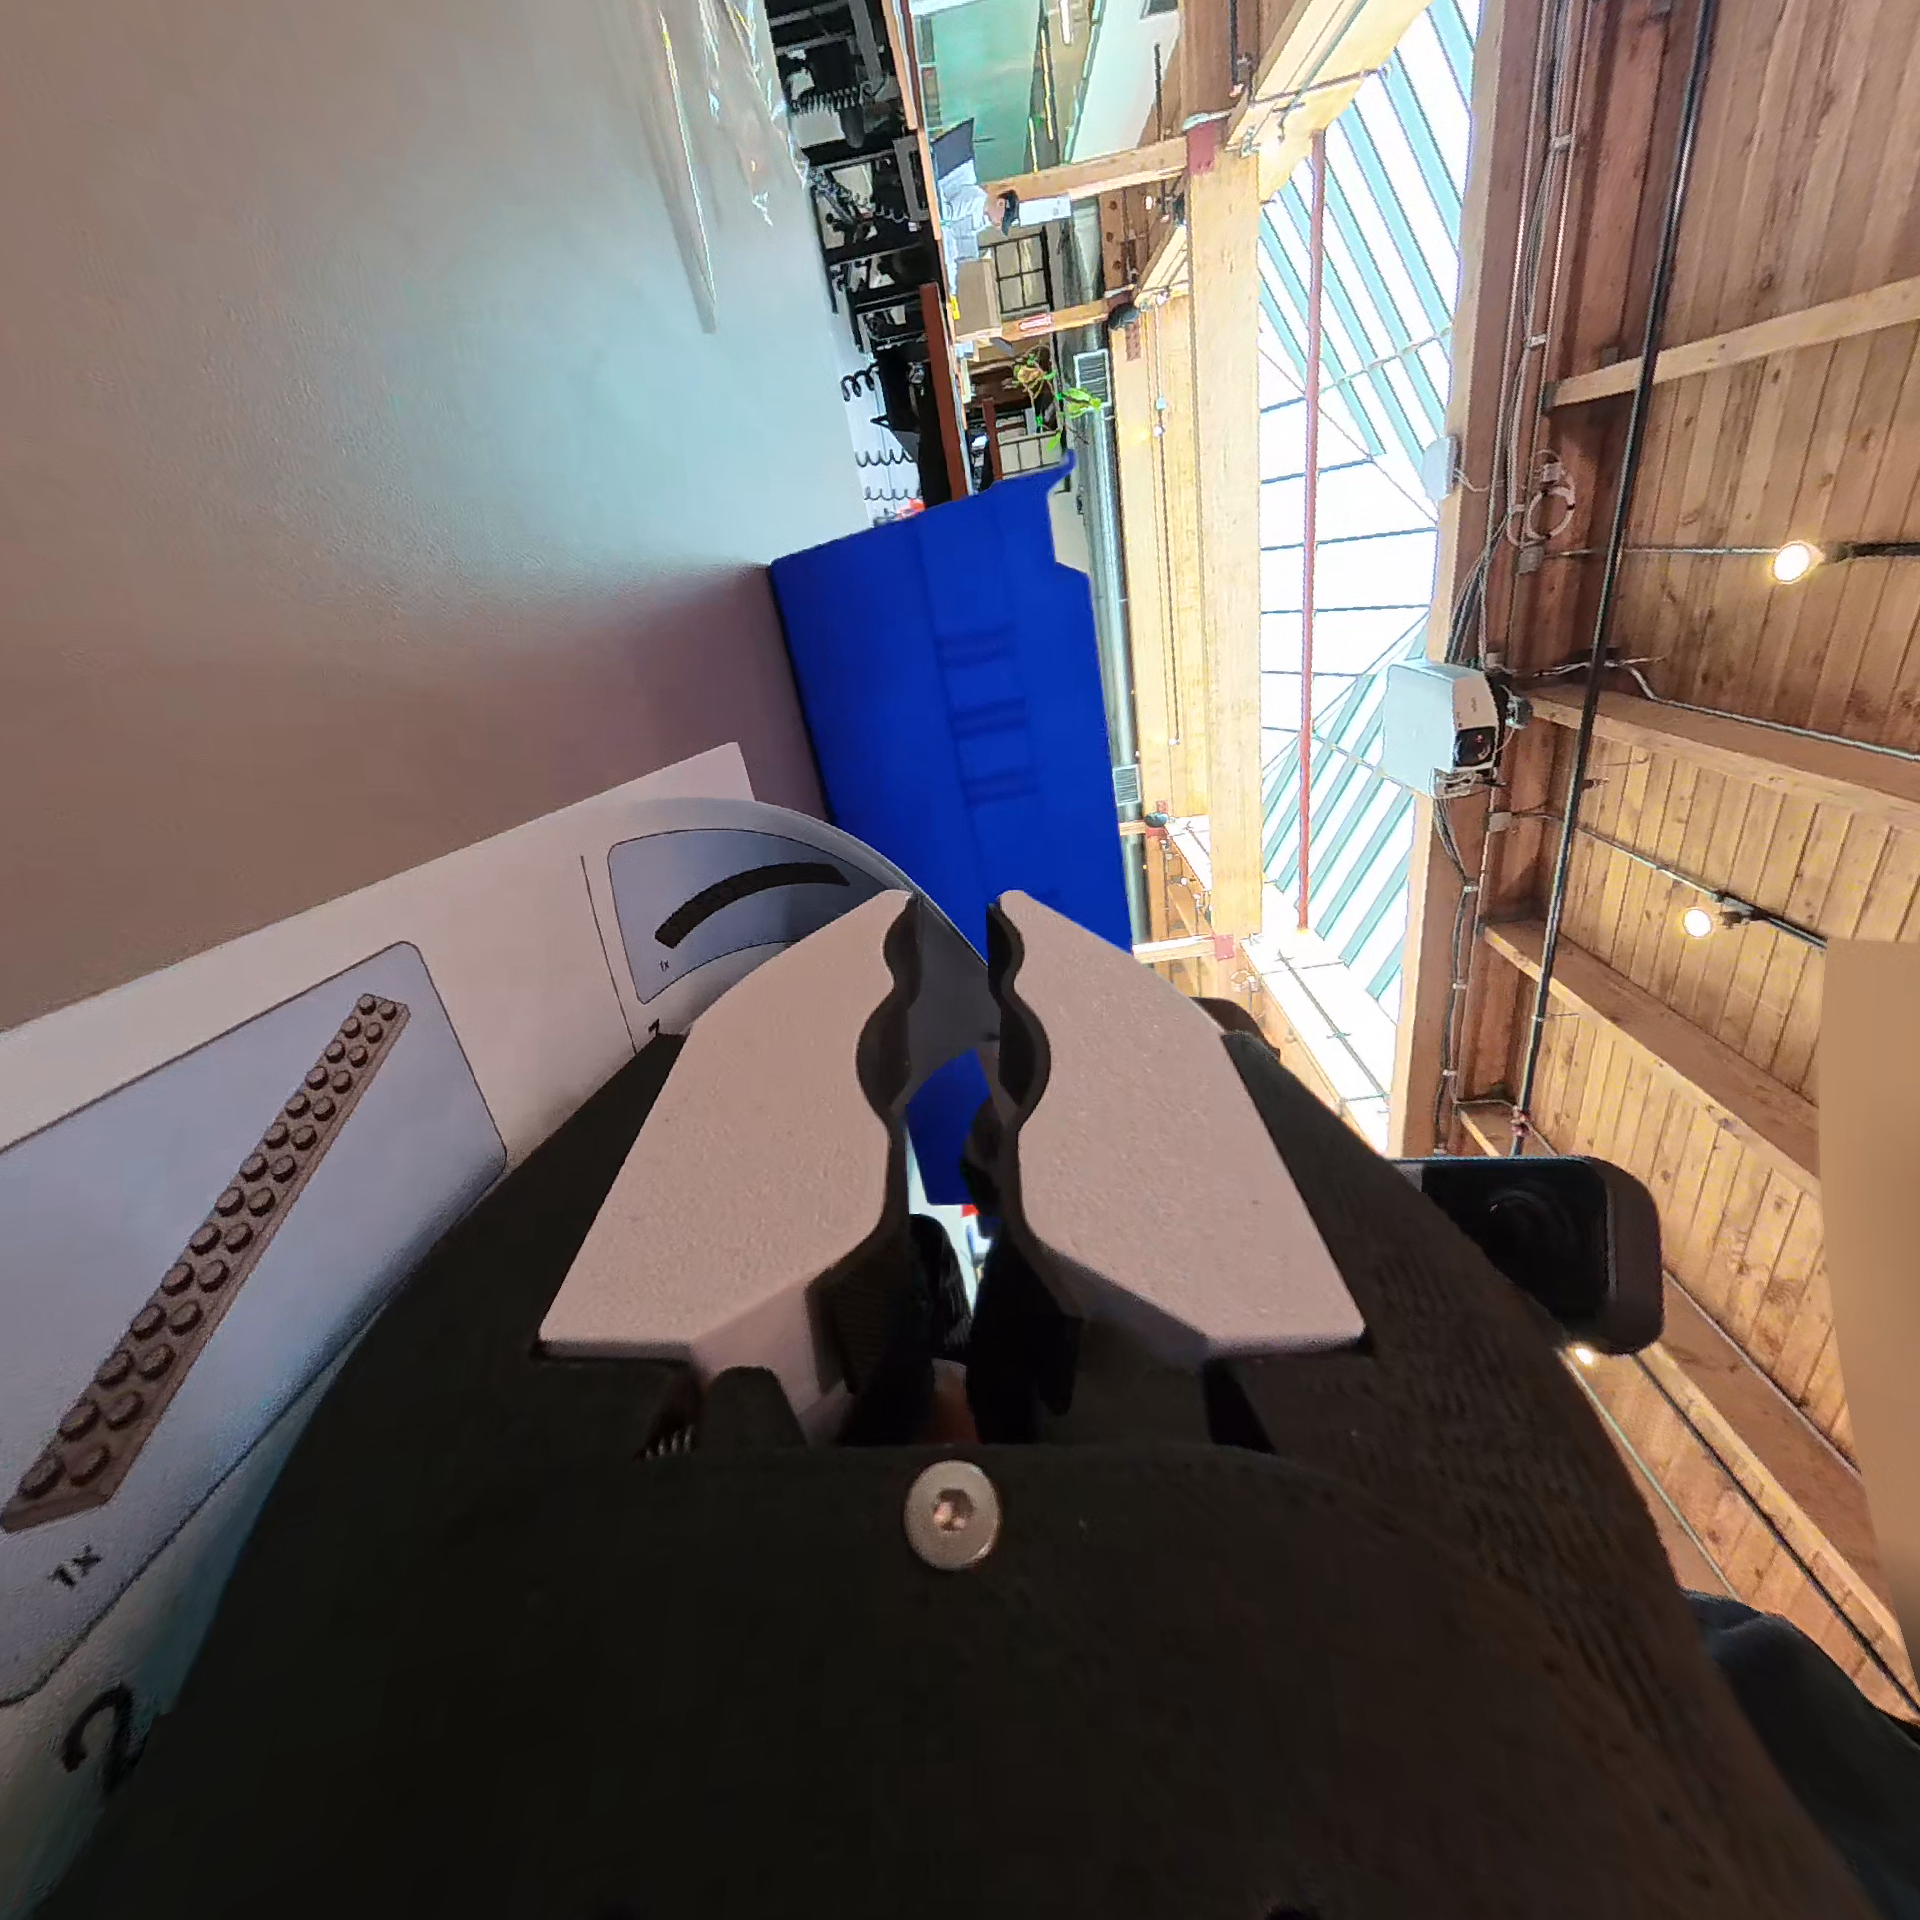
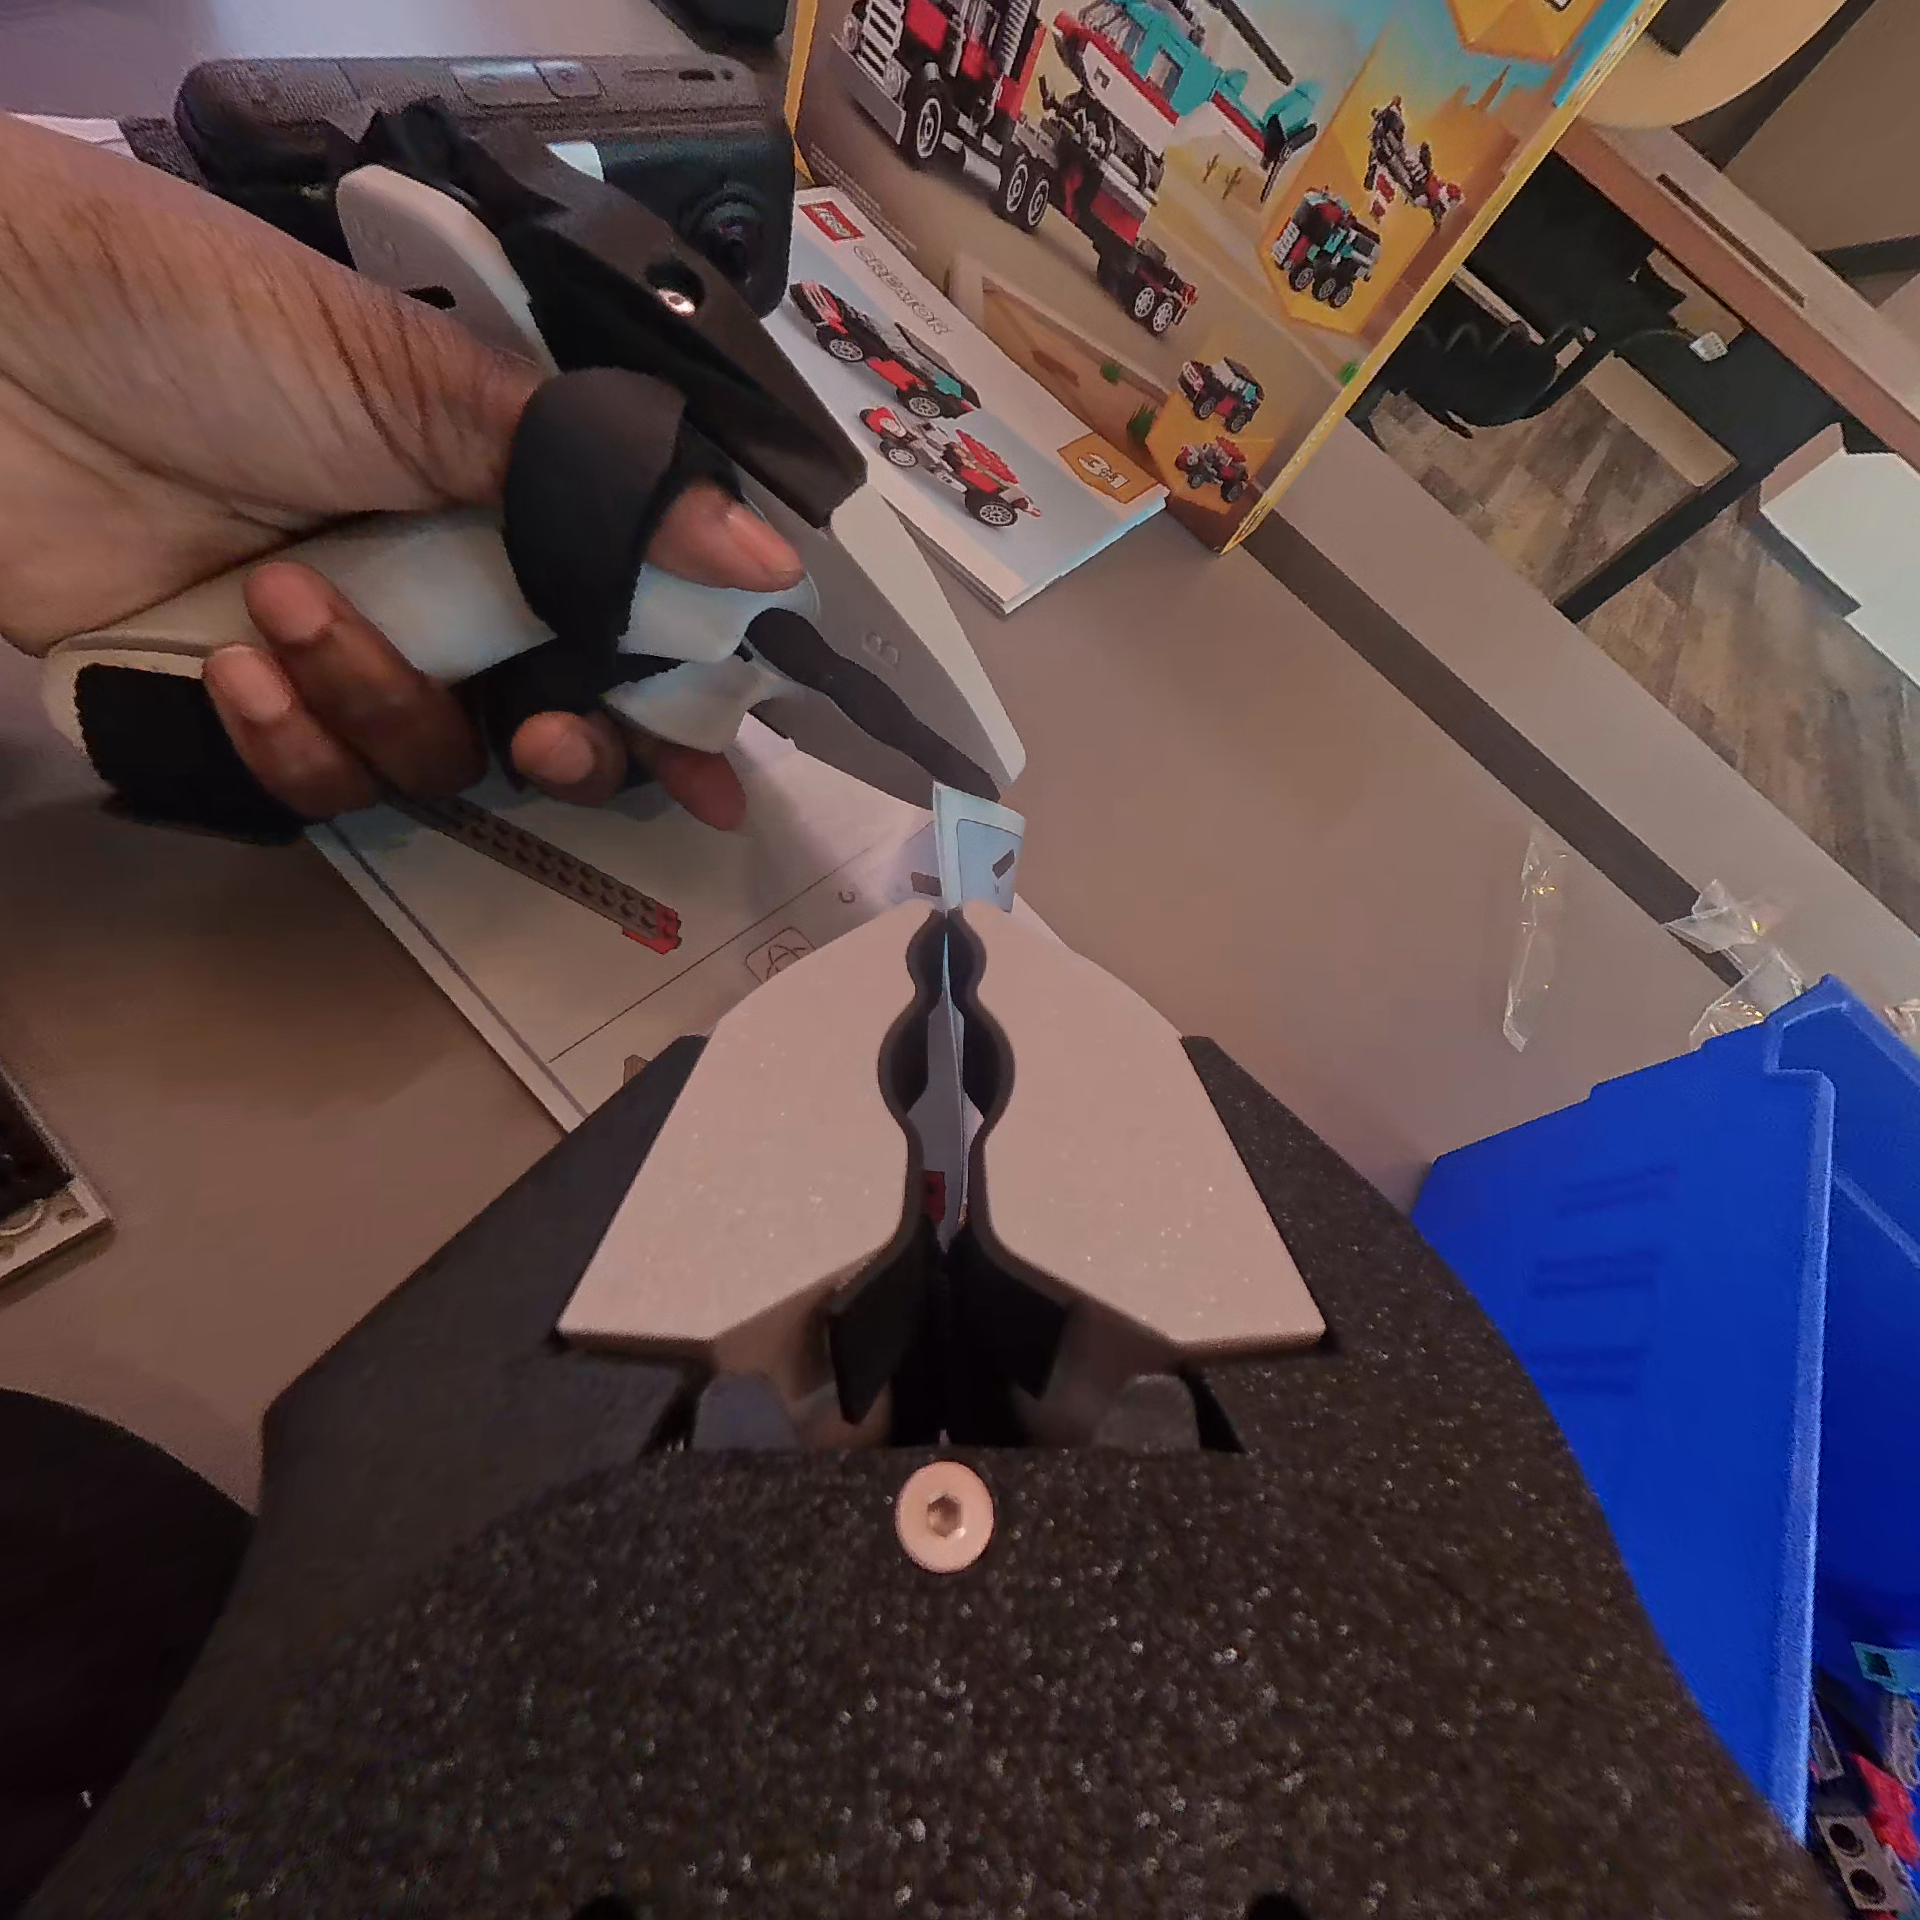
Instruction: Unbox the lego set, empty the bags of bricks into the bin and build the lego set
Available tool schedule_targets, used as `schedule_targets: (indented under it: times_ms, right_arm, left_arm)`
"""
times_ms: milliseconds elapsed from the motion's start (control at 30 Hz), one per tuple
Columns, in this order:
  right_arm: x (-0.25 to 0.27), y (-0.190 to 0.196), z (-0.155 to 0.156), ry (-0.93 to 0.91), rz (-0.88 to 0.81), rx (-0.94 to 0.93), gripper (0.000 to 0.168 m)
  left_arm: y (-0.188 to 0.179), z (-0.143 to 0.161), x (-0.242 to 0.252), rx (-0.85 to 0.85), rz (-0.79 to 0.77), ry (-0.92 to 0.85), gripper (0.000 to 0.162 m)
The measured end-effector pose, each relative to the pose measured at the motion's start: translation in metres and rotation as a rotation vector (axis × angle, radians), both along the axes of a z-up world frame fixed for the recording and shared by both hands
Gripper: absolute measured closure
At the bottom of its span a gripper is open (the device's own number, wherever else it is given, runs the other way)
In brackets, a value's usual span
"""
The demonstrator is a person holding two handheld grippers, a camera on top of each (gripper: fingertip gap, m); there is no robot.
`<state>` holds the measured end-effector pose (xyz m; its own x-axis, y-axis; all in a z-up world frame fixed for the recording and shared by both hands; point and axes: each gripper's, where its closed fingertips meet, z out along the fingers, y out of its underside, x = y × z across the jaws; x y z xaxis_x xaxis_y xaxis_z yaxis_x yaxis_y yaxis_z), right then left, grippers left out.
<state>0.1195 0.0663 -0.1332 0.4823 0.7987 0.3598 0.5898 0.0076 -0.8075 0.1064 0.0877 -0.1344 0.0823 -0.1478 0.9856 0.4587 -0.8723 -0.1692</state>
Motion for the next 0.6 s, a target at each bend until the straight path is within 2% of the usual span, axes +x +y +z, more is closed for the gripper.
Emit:
schedule_targets:
  times_ms: [267, 600]
  right_arm:
    - [0.0000, -0.0006, -0.0012, -0.003, 0.001, -0.005, 0.168]
    - [0.0000, -0.0009, -0.0010, -0.011, 0.002, 0.001, 0.168]
  left_arm:
    - [0.0018, -0.0014, -0.0015, -0.006, 0.011, -0.016, 0.160]
    - [0.0005, -0.0042, -0.0011, -0.006, 0.000, -0.007, 0.158]
